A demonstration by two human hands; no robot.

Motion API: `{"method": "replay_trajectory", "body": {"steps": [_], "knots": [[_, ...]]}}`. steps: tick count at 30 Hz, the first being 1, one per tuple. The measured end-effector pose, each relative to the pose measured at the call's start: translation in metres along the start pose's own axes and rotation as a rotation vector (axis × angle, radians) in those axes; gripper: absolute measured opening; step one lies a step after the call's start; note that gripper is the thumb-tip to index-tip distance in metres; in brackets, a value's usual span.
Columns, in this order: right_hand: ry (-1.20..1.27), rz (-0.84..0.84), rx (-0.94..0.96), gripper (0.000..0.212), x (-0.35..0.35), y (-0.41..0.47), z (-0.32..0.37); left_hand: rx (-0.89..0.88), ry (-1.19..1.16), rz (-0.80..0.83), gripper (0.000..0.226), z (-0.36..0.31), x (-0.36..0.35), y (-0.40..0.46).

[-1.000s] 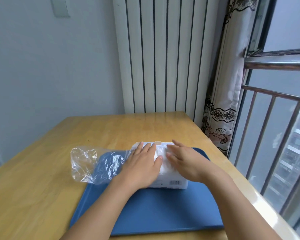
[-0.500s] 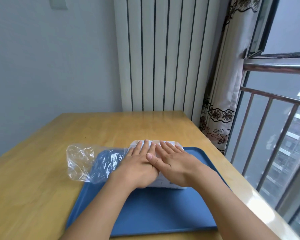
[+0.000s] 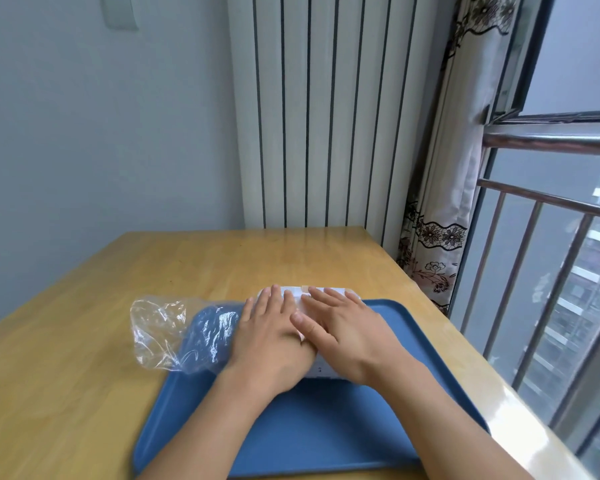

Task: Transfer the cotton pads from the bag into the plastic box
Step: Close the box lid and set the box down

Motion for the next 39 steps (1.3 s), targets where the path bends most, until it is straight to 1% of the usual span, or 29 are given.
{"method": "replay_trajectory", "body": {"steps": [2, 4, 6, 7, 8, 9, 10, 11, 12, 13, 14, 15, 17, 18, 19, 20, 22, 24, 26, 28, 30, 31, 32, 34, 35, 36, 38, 39], "knots": [[-0.016, 0.08, -0.037, 0.105, -0.004, 0.002, -0.003, 0.004, -0.073, 0.014, 0.075, 0.006, -0.002, 0.002], [-0.026, 0.169, -0.065, 0.106, -0.006, 0.002, -0.003, -0.004, -0.083, 0.051, 0.079, 0.008, -0.003, 0.004], [0.041, 0.172, -0.064, 0.105, -0.005, 0.002, -0.005, -0.009, -0.095, 0.054, 0.079, 0.007, -0.003, 0.004], [0.125, 0.125, -0.073, 0.104, -0.002, 0.001, -0.007, -0.005, -0.12, 0.029, 0.076, 0.008, -0.003, 0.004], [0.24, 0.043, -0.105, 0.101, 0.003, 0.003, -0.013, -0.004, -0.184, -0.028, 0.073, 0.009, 0.0, 0.005], [0.348, -0.08, -0.169, 0.094, 0.008, 0.006, -0.022, 0.017, -0.298, -0.101, 0.07, 0.011, 0.002, 0.006], [0.404, -0.24, -0.254, 0.083, 0.016, 0.008, -0.033, 0.049, -0.434, -0.187, 0.067, 0.014, 0.006, 0.007], [0.391, -0.387, -0.347, 0.068, 0.021, 0.009, -0.048, 0.107, -0.566, -0.26, 0.066, 0.018, 0.008, 0.008], [0.376, -0.477, -0.444, 0.052, 0.024, 0.01, -0.062, 0.163, -0.677, -0.314, 0.065, 0.023, 0.01, 0.009], [0.434, -0.48, -0.555, 0.044, 0.025, 0.011, -0.074, 0.233, -0.75, -0.302, 0.064, 0.029, 0.008, 0.013], [0.56, -0.403, -0.673, 0.039, 0.02, 0.011, -0.081, 0.301, -0.818, -0.274, 0.063, 0.032, 0.006, 0.014], [0.719, -0.288, -0.769, 0.034, 0.014, 0.011, -0.083, 0.379, -0.901, -0.21, 0.06, 0.04, -0.002, 0.018], [0.954, -0.114, -0.866, 0.023, 0.004, 0.008, -0.077, 0.521, -1.16, -0.103, 0.041, 0.05, -0.013, 0.023], [1.012, -0.089, -0.889, 0.018, 0.0, 0.009, -0.076, 0.566, -1.333, -0.075, 0.034, 0.052, -0.015, 0.025], [1.06, -0.1, -0.897, 0.015, -0.002, 0.01, -0.076, 0.605, -1.488, -0.06, 0.037, 0.054, -0.016, 0.026], [1.092, -0.117, -0.882, 0.015, -0.002, 0.012, -0.076, 0.64, -1.62, -0.04, 0.047, 0.054, -0.016, 0.027], [1.168, -0.142, -0.849, 0.023, -0.002, 0.012, -0.076, 0.674, -1.777, 0.005, 0.073, 0.057, -0.016, 0.027], [1.264, -0.206, -0.885, 0.031, 0.002, 0.011, -0.076, 0.657, -1.891, 0.018, 0.08, 0.058, -0.017, 0.027], [1.359, -0.257, -0.888, 0.041, 0.006, 0.01, -0.076, 0.618, -1.962, -0.002, 0.08, 0.058, -0.016, 0.028], [1.358, -0.277, -0.851, 0.051, 0.011, 0.01, -0.075, 0.594, -1.983, -0.026, 0.076, 0.058, -0.016, 0.029], [1.281, -0.234, -0.806, 0.057, 0.012, 0.011, -0.072, 0.576, -1.925, -0.052, 0.066, 0.054, -0.012, 0.027], [1.222, -0.195, -0.77, 0.054, 0.013, 0.011, -0.068, 0.553, -1.853, -0.042, 0.055, 0.051, -0.01, 0.026], [1.155, -0.163, -0.726, 0.048, 0.015, 0.01, -0.064, 0.528, -1.778, -0.032, 0.042, 0.048, -0.009, 0.024], [1.0, -0.152, -0.627, 0.031, 0.022, 0.009, -0.055, 0.446, -1.598, -0.04, 0.018, 0.044, -0.01, 0.026], [0.89, -0.156, -0.564, 0.028, 0.026, 0.009, -0.051, 0.38, -1.479, -0.064, 0.015, 0.042, -0.008, 0.026], [0.742, -0.147, -0.491, 0.032, 0.027, 0.01, -0.049, 0.314, -1.338, -0.082, 0.019, 0.039, -0.006, 0.024], [0.375, -0.103, -0.361, 0.047, 0.024, 0.008, -0.045, 0.195, -1.02, -0.137, 0.032, 0.032, 0.0, 0.019], [0.227, -0.093, -0.295, 0.051, 0.023, 0.006, -0.039, 0.129, -0.854, -0.17, 0.037, 0.029, 0.001, 0.017]]}}
Point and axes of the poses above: each hand's wrist, its own y-axis towards the middle knuckle, its own x-axis out of the back of the hand, z = x × y, the point moved 4 cm from there along y, towards the middle knuckle, and after that the axes turned 6 degrees about -z, right-handed, at the moved point
